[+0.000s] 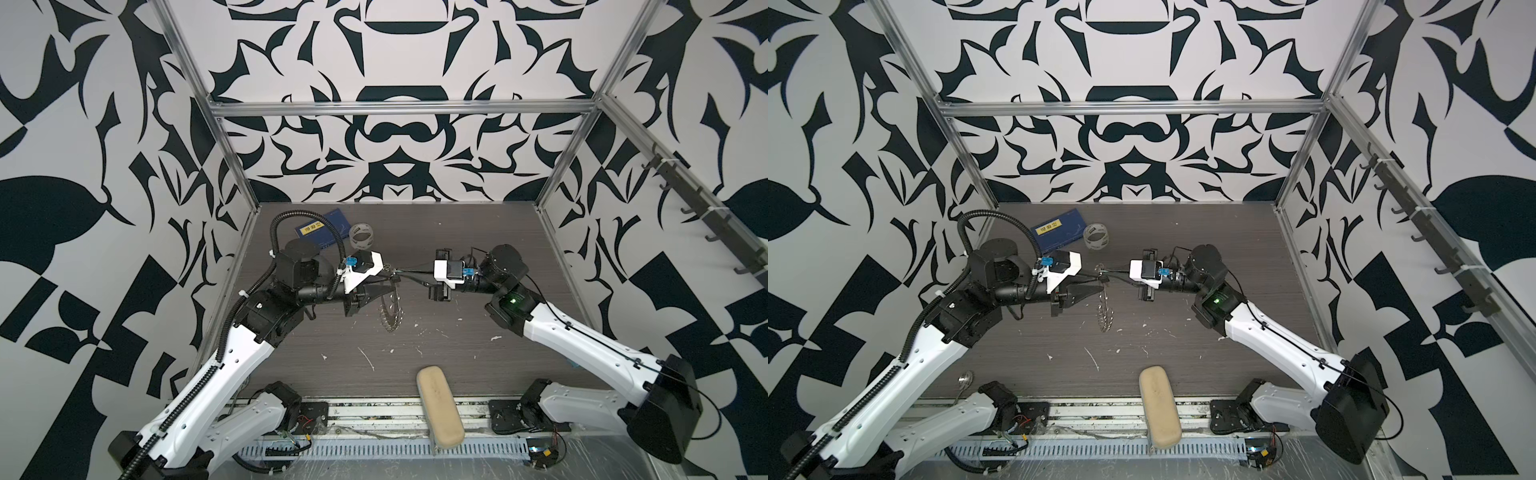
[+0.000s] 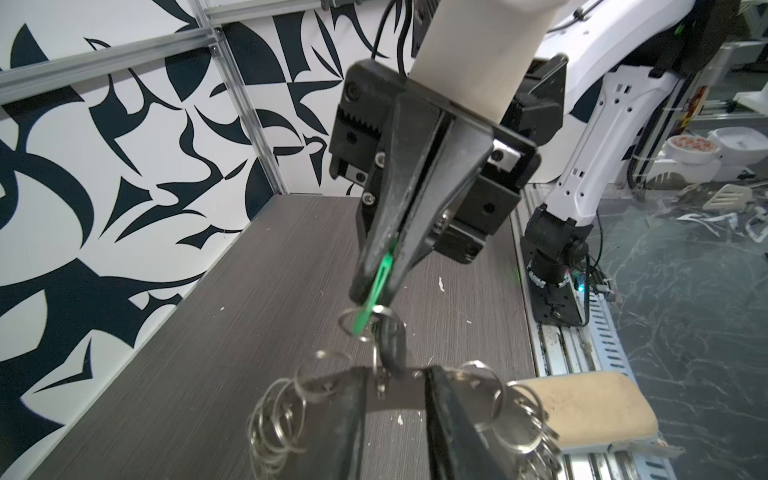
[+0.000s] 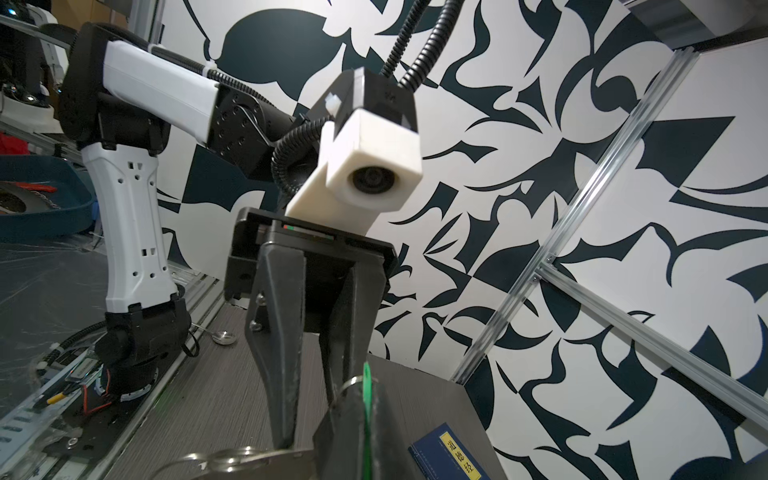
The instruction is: Remove the keys from the keyring
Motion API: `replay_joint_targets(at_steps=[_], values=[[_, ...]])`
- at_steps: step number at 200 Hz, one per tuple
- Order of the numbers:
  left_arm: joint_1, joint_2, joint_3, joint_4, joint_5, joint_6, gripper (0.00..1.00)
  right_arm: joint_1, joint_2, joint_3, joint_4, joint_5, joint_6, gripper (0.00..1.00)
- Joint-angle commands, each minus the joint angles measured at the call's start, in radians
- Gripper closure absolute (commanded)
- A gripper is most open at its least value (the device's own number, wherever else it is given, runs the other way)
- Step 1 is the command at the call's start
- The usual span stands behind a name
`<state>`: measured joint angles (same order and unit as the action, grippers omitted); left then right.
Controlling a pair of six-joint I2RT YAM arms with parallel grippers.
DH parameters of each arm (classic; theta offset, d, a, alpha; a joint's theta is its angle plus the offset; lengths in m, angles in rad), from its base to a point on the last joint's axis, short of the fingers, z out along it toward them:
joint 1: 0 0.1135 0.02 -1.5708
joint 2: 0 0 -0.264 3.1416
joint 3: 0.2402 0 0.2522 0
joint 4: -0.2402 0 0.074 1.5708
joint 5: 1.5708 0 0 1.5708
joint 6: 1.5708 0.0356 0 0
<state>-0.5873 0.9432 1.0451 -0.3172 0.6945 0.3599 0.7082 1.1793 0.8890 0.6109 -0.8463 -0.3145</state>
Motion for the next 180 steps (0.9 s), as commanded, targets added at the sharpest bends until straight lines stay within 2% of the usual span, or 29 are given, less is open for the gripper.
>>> replay_joint_targets(at_steps=[1,70,124,147,180], values=[[0.004,-0.006,0.009,0.033,0.033,-0.022,0.74,0.005,-0.005,0.047,0.081,-0.017,0.025,1.0],[0.004,0.003,0.03,-0.04,0.004,0.023,1.0,0.005,-0.003,0.048,0.089,-0.013,0.034,1.0],[0.004,-0.001,0.071,-0.146,-0.07,0.101,1.0,0.004,-0.026,0.028,0.064,0.009,0.018,1.0],[0.004,-0.006,0.074,-0.151,-0.064,0.099,0.76,0.004,-0.021,0.026,0.093,-0.001,0.052,1.0],[0.004,-0.016,0.059,-0.123,-0.05,0.079,0.69,0.004,-0.016,0.028,0.127,-0.009,0.083,1.0]])
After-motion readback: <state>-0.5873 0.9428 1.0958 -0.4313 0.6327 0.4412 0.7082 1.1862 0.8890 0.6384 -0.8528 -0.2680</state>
